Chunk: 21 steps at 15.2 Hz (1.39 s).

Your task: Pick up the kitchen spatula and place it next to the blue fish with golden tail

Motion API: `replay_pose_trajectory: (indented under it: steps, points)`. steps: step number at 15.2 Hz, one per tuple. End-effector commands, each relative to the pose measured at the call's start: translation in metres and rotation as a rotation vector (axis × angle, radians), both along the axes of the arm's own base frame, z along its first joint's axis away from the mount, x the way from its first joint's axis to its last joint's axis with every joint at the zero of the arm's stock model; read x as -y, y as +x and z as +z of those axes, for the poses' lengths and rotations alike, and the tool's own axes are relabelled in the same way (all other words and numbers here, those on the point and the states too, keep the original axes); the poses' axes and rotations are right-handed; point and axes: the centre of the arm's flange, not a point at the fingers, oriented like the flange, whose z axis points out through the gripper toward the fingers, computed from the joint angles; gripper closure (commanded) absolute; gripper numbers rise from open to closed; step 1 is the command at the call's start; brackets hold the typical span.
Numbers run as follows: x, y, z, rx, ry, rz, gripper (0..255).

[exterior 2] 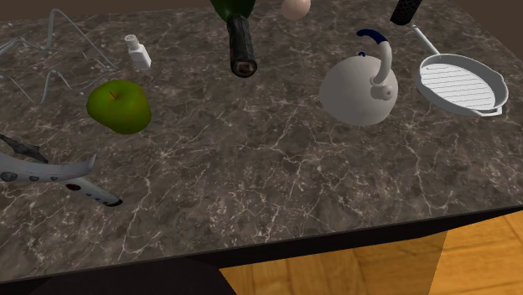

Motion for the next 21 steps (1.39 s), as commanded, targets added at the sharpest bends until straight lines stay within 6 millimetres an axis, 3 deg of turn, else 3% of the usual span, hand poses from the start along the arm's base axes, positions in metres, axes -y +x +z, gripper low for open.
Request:
replay_pose_trajectory:
  steps: [1,2,21]
  points:
    - [-0.016,-0.023,-0.001,0.001,0.000,-0.003,255]
    - [-0.025,-0.034,-0.001,0.001,0.000,-0.003,255]
    - [-0.025,-0.034,-0.102,0.001,0.000,-0.003,255]
